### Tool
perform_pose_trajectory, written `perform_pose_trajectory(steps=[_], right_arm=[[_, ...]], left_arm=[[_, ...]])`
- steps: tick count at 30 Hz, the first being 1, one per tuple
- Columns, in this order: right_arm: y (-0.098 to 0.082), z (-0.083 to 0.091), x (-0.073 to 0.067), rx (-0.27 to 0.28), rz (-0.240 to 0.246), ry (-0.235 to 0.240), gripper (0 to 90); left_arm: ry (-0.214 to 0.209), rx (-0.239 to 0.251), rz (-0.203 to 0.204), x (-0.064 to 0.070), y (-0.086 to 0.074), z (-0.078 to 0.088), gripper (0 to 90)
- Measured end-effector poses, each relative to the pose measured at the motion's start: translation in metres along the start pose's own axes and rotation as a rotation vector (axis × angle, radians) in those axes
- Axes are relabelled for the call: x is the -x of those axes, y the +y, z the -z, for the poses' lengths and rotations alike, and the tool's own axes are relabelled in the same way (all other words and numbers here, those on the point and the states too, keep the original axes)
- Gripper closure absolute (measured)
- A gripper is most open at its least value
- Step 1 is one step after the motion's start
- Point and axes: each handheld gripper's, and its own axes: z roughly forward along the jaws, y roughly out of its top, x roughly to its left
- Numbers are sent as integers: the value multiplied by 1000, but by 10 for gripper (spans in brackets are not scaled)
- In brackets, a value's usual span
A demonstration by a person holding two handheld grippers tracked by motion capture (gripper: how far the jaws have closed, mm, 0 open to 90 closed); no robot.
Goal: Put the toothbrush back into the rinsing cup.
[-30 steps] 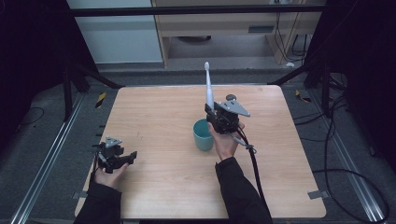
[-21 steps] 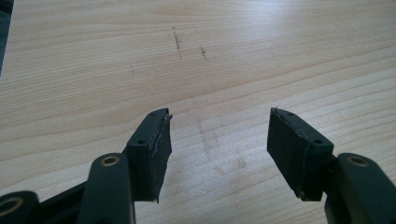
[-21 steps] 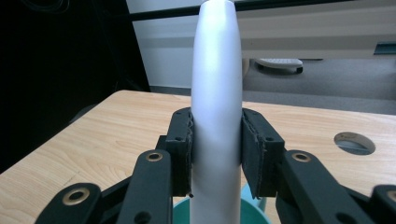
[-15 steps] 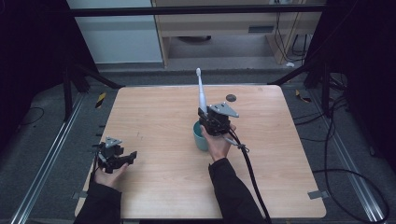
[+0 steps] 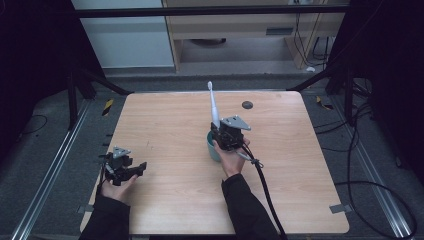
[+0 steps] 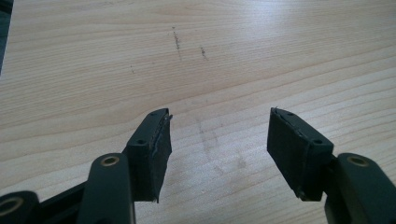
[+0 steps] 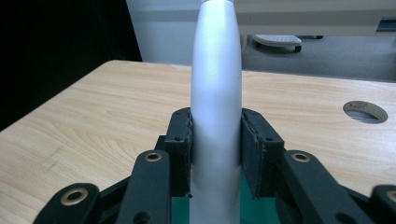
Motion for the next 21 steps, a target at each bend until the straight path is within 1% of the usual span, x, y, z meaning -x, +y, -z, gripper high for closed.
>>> perform_pose_trajectory(steps=[5, 17, 19, 21], right_arm=[[-5, -2, 1, -26, 2, -7, 660], [-11, -8, -1, -85, 19, -17, 656], [-12, -8, -1, -88, 26, -21, 656], [-11, -6, -2, -72, 28, -20, 656]], left_arm=[[0, 0, 0, 0, 0, 0, 394], [0, -2, -1, 0, 0, 0, 394], [0, -2, -1, 1, 0, -1, 393], [-1, -2, -1, 1, 0, -1, 394]])
